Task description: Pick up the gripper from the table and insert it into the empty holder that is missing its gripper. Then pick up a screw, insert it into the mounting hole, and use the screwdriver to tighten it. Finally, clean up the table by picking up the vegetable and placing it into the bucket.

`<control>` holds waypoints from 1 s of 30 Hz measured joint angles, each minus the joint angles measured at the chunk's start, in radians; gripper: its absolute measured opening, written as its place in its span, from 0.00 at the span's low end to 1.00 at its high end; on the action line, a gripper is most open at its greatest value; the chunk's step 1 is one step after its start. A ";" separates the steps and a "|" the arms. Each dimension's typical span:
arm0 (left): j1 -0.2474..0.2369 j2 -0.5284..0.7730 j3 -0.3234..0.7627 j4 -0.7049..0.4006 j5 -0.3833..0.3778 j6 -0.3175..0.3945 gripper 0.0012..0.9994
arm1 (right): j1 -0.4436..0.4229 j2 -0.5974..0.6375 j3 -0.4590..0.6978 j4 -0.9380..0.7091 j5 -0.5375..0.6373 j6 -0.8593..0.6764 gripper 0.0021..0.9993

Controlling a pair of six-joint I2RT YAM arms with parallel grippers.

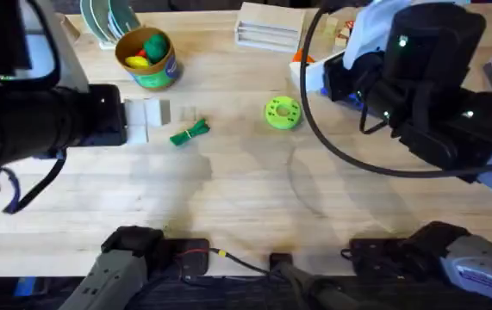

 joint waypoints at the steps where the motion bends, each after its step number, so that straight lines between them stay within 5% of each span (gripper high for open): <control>1: 0.000 0.017 0.000 0.000 -0.009 0.000 0.99 | 0.000 0.000 0.000 0.000 0.000 0.000 0.99; 8: 0.016 0.141 -0.020 0.027 -0.030 0.005 0.99 | 0.000 0.000 0.000 -0.001 0.000 0.000 0.99; 21: 0.179 0.191 -0.154 0.166 -0.030 0.014 0.99 | 0.000 0.000 0.000 -0.055 0.000 0.000 0.99; 30: 0.246 0.263 -0.154 0.236 -0.027 0.023 0.99 | 0.000 0.000 0.000 -0.063 0.000 0.000 0.99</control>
